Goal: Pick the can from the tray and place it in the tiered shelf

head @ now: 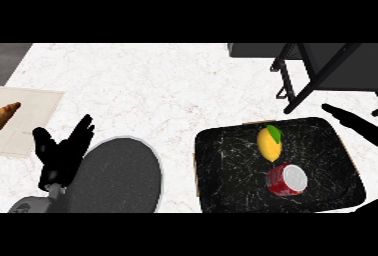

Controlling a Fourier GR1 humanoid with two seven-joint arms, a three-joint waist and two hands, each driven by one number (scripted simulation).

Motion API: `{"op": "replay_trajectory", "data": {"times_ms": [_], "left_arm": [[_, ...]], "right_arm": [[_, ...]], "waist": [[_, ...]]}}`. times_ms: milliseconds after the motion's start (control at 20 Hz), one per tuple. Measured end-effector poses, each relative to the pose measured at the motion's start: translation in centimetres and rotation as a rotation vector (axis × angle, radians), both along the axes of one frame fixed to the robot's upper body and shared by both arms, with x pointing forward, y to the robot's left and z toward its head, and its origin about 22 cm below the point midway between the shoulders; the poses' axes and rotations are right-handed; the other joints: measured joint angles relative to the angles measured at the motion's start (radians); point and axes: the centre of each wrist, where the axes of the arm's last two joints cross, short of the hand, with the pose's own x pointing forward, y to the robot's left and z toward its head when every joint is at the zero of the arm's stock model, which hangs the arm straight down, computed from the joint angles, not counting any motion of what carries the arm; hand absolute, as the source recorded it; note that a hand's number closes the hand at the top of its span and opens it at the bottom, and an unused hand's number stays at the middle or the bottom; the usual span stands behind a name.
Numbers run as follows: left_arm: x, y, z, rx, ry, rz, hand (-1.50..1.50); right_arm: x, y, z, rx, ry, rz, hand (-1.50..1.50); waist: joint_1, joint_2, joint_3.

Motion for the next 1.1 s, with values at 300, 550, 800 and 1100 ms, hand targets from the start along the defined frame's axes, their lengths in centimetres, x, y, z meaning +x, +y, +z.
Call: {"op": "replay_trajectory", "data": {"times_ms": [300, 550, 800, 1100], "left_arm": [[0.0, 0.1, 0.1, -0.008, 0.004, 0.005, 0.00], [0.1, -0.2, 0.3, 0.000, 0.013, 0.008, 0.00], [0.0, -0.4, 0.6, -0.001, 0.025, 0.013, 0.00], [0.0, 0.2, 0.6, -0.001, 0.031, 0.007, 0.00]], "right_arm": [[-0.5, 2.6, -0.9, -0.098, 0.054, 0.014, -1.50], [-0.3, 3.9, -1.8, -0.150, 0.073, -0.012, -1.50], [-0.6, 5.0, -3.8, -0.193, 0.063, -0.036, -1.50], [-1.0, 5.6, -4.6, -0.207, 0.053, -0.051, -1.50]], "waist": [[-0.004, -0.001, 0.002], [-0.005, -0.001, 0.002], [-0.007, -0.001, 0.001], [-0.008, 0.000, 0.001]]}}
